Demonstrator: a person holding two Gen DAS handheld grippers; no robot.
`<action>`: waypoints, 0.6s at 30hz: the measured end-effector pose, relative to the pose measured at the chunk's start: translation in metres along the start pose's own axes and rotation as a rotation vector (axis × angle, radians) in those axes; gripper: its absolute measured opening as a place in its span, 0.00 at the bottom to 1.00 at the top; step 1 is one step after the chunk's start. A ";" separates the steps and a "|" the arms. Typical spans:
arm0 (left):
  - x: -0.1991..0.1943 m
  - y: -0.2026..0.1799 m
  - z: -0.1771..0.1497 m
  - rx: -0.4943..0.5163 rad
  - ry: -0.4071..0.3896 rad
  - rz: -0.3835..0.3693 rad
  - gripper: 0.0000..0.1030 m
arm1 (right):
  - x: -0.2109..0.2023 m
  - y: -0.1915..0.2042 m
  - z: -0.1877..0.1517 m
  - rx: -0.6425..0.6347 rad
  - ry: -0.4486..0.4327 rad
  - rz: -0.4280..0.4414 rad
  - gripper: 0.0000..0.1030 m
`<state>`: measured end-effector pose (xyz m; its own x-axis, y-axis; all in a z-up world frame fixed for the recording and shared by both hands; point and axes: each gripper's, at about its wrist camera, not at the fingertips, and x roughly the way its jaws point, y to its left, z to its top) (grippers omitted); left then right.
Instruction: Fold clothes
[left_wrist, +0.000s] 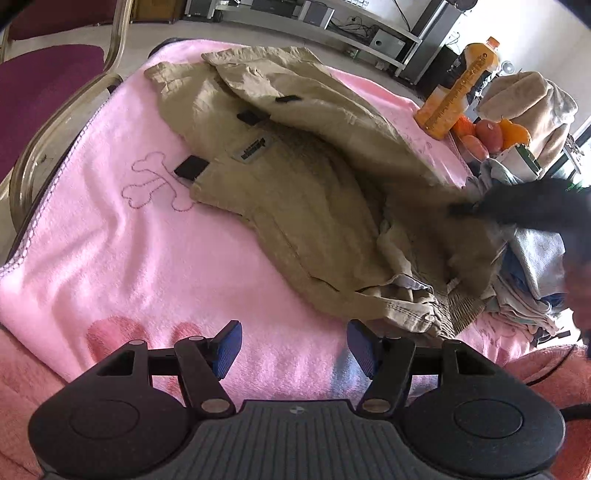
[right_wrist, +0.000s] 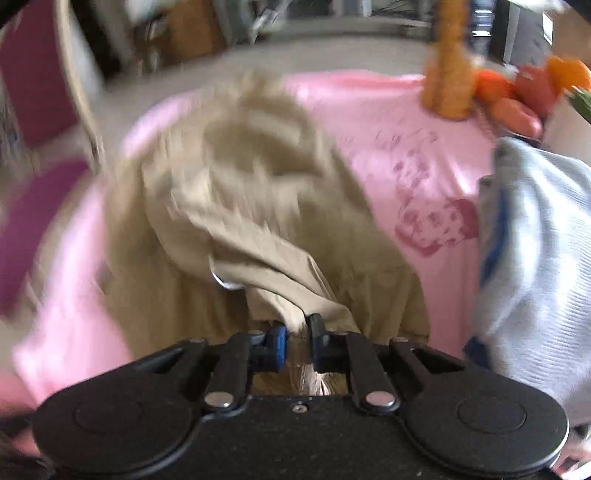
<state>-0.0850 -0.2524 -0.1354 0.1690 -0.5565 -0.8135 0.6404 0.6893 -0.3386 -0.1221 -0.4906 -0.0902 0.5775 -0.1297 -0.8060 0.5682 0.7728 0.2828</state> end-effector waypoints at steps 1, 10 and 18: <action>0.000 -0.001 0.000 -0.003 0.003 -0.005 0.60 | -0.017 -0.010 0.007 0.068 -0.051 0.043 0.11; 0.005 -0.022 0.008 -0.054 0.054 -0.091 0.63 | -0.056 -0.165 0.002 0.631 -0.292 0.076 0.10; 0.029 -0.051 0.021 -0.139 0.080 -0.159 0.64 | -0.034 -0.198 -0.026 0.672 -0.267 0.144 0.14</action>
<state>-0.0974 -0.3134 -0.1316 0.0108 -0.6286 -0.7777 0.5435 0.6565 -0.5231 -0.2697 -0.6236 -0.1319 0.7481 -0.2684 -0.6069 0.6628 0.2574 0.7032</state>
